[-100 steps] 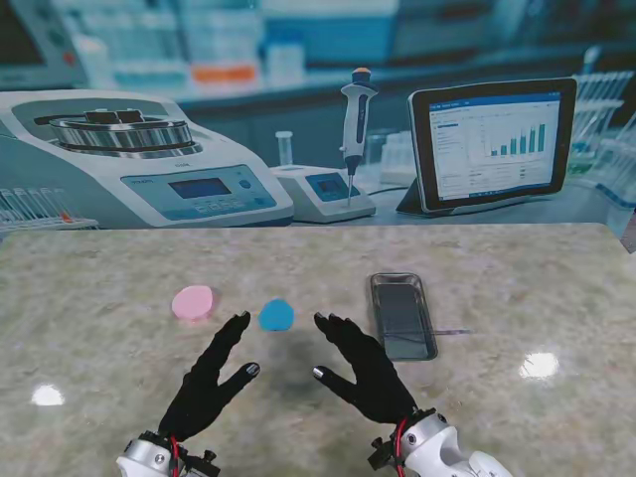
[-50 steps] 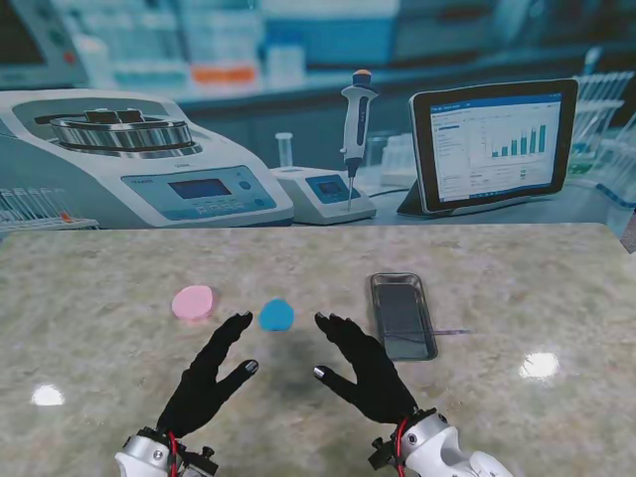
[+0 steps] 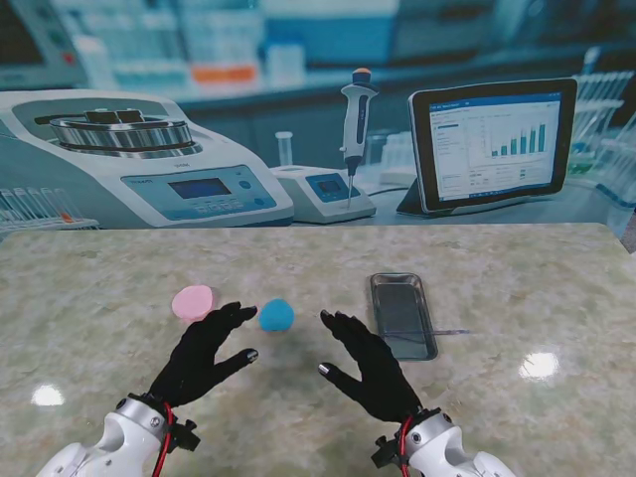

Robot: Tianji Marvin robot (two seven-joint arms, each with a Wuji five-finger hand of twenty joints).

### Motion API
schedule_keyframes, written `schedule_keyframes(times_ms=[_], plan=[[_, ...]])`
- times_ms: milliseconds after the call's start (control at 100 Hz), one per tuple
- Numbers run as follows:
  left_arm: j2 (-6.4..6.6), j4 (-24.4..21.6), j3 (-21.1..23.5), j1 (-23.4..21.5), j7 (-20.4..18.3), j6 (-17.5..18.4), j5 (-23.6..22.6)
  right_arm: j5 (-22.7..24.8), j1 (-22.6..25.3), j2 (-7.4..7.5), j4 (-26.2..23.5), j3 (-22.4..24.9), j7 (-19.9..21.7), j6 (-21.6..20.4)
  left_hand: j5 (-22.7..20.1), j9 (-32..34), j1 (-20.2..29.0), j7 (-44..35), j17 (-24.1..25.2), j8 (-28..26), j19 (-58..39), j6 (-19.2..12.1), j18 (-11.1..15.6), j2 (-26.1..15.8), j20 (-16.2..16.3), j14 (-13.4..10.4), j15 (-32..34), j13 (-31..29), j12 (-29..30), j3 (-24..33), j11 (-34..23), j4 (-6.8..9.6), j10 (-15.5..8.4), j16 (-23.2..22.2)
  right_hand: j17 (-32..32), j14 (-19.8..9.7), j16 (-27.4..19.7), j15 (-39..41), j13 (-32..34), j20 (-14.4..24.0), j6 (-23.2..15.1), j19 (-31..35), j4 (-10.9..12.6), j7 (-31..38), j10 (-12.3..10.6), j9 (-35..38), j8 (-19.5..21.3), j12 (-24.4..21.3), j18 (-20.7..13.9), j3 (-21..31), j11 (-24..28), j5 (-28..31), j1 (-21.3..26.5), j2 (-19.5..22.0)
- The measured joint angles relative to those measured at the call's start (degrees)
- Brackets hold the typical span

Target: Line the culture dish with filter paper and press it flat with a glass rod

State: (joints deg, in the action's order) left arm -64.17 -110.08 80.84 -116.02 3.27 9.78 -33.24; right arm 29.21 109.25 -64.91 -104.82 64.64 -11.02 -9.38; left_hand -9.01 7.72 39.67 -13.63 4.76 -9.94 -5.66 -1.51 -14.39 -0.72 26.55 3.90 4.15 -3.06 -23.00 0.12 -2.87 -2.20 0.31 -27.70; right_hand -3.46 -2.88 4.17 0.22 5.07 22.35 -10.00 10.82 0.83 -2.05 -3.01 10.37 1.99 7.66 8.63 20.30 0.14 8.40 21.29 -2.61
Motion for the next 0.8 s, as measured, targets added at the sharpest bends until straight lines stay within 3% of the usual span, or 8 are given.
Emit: schedule_keyframes(times_ms=[140,310,450,680,800], plan=[[0.73,-0.04,1.15,2.62,-3.23,-3.16,-5.2,-0.24,0.21,-0.01,-0.21,0.24,-0.06,-0.01,0.0,0.0,0.0,-0.01,0.0,0.0,0.0,0.0,-0.12,0.09,0.0,0.0,-0.25,0.0,0.16,0.0,0.0,0.0,0.0,2.68,-0.01,0.0,0.0,0.0,0.0,0.63,0.0,0.05,-0.02,0.0,0.0,0.0,0.07,0.01,0.0,0.0,0.0,0.0,0.0,0.0],[1.59,0.86,1.57,6.84,-6.2,-4.63,-8.36,-0.88,0.26,-0.01,-0.31,0.37,0.19,-0.07,-0.01,0.01,1.45,-4.16,0.0,-1.99,0.0,-1.23,-0.23,0.98,0.81,0.0,-0.02,0.0,0.16,0.0,-0.13,-0.01,0.0,1.46,-0.06,0.0,0.2,0.0,0.0,1.36,0.0,0.41,-0.02,0.0,0.0,0.0,1.13,0.02,0.0,0.0,0.02,0.0,0.06,0.0],[2.2,2.78,1.53,10.92,-8.23,-6.01,-13.98,-0.89,0.36,-0.03,-0.37,0.54,0.16,-0.07,-0.01,0.03,2.22,-4.93,0.04,-2.07,-0.04,-2.74,-0.35,1.98,2.32,0.01,0.0,0.0,0.16,0.0,-0.69,-0.01,0.0,0.85,-0.12,0.0,0.64,-0.01,0.0,1.47,0.0,0.82,-0.02,0.0,0.0,0.0,1.36,0.04,0.0,0.0,0.03,0.0,0.07,0.0],[3.2,8.71,0.65,18.56,-12.91,-6.93,-13.95,-0.89,0.55,-0.07,-0.56,0.83,-0.01,-0.07,-0.01,0.05,2.67,-4.96,0.13,-2.08,-0.32,-3.28,-0.35,2.04,2.97,0.01,0.01,-0.01,0.17,0.0,-1.4,-0.01,0.0,0.82,-0.28,0.0,0.66,-0.01,0.0,1.55,0.0,0.85,-0.02,0.0,0.0,0.0,1.98,0.04,0.0,0.0,0.04,0.0,0.08,0.0],[3.7,12.67,0.15,22.7,-15.88,-5.67,-14.05,-0.99,0.67,-0.09,-0.63,1.05,-0.06,-0.05,-0.01,0.13,2.65,-5.53,-0.61,-2.2,-0.76,-3.3,-0.56,2.04,3.76,0.02,0.19,-1.49,0.17,0.0,-3.08,-0.01,0.0,0.82,-0.32,0.0,0.67,-0.01,0.0,2.13,0.0,0.85,-0.03,0.0,0.0,0.0,2.64,0.04,0.0,0.0,0.05,0.0,0.09,0.0]])
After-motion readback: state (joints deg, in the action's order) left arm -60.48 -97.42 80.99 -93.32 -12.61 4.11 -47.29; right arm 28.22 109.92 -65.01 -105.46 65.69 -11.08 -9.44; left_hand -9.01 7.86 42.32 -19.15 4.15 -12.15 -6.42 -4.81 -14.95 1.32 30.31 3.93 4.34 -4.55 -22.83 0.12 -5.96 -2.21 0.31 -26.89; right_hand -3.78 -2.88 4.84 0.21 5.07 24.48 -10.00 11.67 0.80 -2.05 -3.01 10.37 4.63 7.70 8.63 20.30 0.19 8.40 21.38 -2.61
